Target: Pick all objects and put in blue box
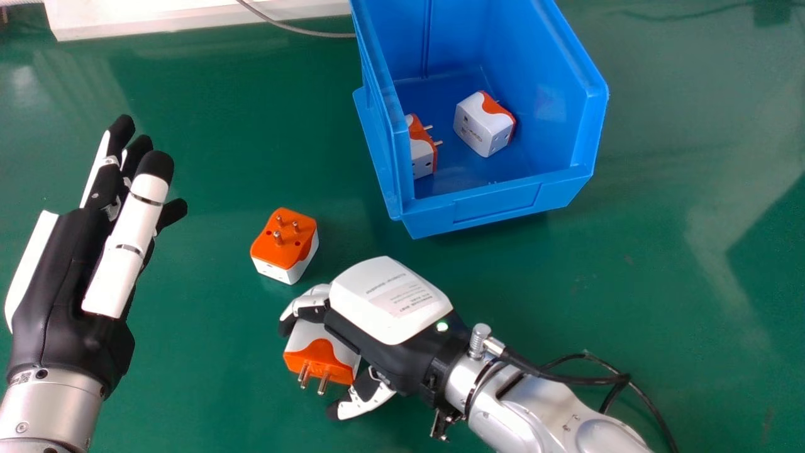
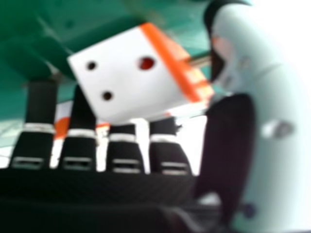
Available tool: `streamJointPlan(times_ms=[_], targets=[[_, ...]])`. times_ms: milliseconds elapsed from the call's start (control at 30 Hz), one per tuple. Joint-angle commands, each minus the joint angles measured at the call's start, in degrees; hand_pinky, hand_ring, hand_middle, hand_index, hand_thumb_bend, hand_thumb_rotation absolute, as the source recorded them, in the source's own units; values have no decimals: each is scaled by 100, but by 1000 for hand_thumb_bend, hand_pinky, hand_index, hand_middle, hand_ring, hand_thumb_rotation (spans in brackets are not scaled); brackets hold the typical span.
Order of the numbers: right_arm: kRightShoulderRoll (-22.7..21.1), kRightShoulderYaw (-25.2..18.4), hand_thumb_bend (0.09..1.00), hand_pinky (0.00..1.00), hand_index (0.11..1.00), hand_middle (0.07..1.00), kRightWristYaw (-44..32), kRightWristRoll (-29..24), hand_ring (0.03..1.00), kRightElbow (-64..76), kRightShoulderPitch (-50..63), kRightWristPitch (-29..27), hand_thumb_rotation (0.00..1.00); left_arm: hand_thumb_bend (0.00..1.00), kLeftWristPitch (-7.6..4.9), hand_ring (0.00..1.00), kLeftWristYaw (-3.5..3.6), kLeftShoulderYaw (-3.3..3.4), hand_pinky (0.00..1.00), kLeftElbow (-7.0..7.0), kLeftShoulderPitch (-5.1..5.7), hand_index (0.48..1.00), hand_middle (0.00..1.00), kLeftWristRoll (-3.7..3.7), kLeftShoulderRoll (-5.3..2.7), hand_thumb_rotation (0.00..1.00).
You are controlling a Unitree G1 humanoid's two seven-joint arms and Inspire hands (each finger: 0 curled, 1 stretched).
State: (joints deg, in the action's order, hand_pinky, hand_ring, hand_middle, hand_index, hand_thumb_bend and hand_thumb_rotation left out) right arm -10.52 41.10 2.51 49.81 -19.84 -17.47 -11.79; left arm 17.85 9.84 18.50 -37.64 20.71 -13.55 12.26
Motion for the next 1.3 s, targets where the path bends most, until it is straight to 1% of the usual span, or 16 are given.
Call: streamJointPlan(times_ms=[0,100,167,200,267,300,333,367,400,500,533,667,833,1000,1200,1267], targets=[[12,21,368,574,689,754,-163,-133,706,-60,66,-73,15,495,-76,957,30,88,888,-211,-2,1000,994,-63,63,799],[58,-29,356,572,687,751,-255,-241,701,-101,89,-47,7,491,-63,958,43,117,888,-258,14,1000,994,-80,76,799],[119,-36,373,572,683,748,-311,-255,699,-147,73,53,4,489,-44,958,39,117,890,-293,15,1000,993,-76,78,800],[139,-38,396,568,671,738,-333,-260,693,-160,65,92,3,488,-37,958,37,115,891,-303,14,1000,993,-74,77,800],[169,-51,432,556,606,715,-385,-270,676,-176,45,177,44,487,-12,958,27,110,892,-331,6,1000,992,-66,79,800],[157,-53,432,556,606,715,-363,-245,676,-144,53,203,44,487,7,958,20,109,892,-370,13,1000,992,-64,79,800],[142,-47,447,546,582,694,-305,-206,659,-132,55,207,58,486,27,957,14,110,892,-402,15,999,992,-64,81,800],[118,-38,461,516,555,656,-197,-148,621,-117,59,184,46,484,46,957,9,112,891,-436,20,999,991,-64,82,801],[101,-30,461,516,555,656,-120,-109,621,-110,61,165,46,484,60,957,6,113,891,-458,24,999,991,-65,82,801],[21,35,489,446,510,577,467,62,538,-262,16,-105,23,481,104,956,3,121,890,-545,44,998,990,-69,85,801],[-3,59,489,446,510,577,662,128,538,-326,-2,-192,23,481,115,956,6,128,890,-564,50,998,990,-73,86,801],[-65,123,499,423,493,553,1203,346,503,-526,-65,-409,15,479,145,957,18,147,892,-606,69,998,991,-80,80,801],[-83,108,507,395,490,531,1424,364,463,-669,-115,-577,7,479,190,958,19,170,894,-661,79,999,992,-96,86,802],[-104,91,511,377,487,522,1356,318,440,-613,-103,-609,3,480,209,960,27,172,897,-650,63,1000,993,-89,91,802],[-140,44,514,373,485,516,1208,240,431,-391,-4,-582,1,483,265,961,29,153,901,-679,27,1000,994,-85,101,802],[-154,9,514,372,484,514,1164,214,429,-301,36,-554,1,484,266,961,34,147,902,-675,19,1000,995,-80,108,802]])
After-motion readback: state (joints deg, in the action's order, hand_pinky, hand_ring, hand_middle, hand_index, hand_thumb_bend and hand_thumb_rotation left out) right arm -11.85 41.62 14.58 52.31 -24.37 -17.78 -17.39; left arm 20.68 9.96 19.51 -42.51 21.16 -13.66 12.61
